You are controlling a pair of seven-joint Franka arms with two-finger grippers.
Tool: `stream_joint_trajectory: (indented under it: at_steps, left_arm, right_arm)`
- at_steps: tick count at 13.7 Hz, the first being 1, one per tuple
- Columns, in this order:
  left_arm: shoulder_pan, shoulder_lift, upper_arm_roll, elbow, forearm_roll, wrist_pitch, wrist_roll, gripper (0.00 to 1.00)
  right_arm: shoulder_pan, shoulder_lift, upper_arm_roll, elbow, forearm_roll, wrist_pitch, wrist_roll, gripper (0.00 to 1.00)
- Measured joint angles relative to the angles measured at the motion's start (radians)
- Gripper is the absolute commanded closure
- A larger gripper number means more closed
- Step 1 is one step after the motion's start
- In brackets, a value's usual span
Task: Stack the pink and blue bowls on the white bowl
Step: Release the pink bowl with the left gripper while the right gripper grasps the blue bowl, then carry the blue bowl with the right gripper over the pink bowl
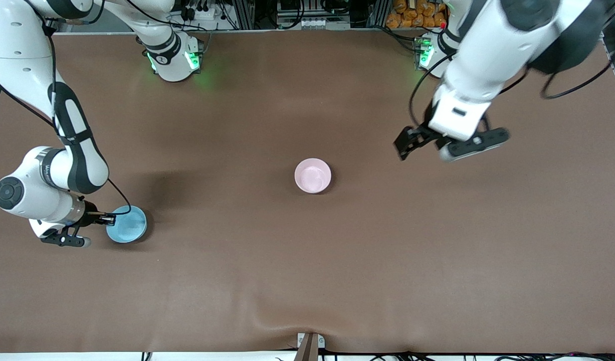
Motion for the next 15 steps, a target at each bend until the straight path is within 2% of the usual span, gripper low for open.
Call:
stream_joint_trajectory:
  at_steps: [4,7,10,12,14,15]
  left_arm:
    - [0.105,-0.002,0.002,0.110,0.001,-0.149,0.241,0.00]
    - [0.167,-0.003,0.002,0.134,0.001,-0.183,0.400,0.00]
    - [0.218,-0.030,0.013,0.149,0.001,-0.241,0.519,0.00]
    - [0.177,-0.052,0.096,0.146,0.001,-0.311,0.573,0.00]
    - [0.032,-0.077,0.272,0.137,0.001,-0.355,0.589,0.00]
    - [-0.010,-0.090,0.330,0.134,0.001,-0.368,0.591,0.00]
  right_arm:
    - [0.003,-0.103,0.042,0.009,0.026,-0.128,0.000,1.00]
    - [0.009,-0.202,0.101,0.011,0.100,-0.266,0.000,1.00]
    - [0.059,-0.291,0.141,0.010,0.145,-0.343,0.004,1.00]
    - [0.120,-0.331,0.145,0.010,0.186,-0.360,0.047,1.00]
    - [0.204,-0.347,0.148,0.009,0.195,-0.358,0.168,1.00]
    - [0.255,-0.348,0.149,0.009,0.195,-0.347,0.255,1.00]
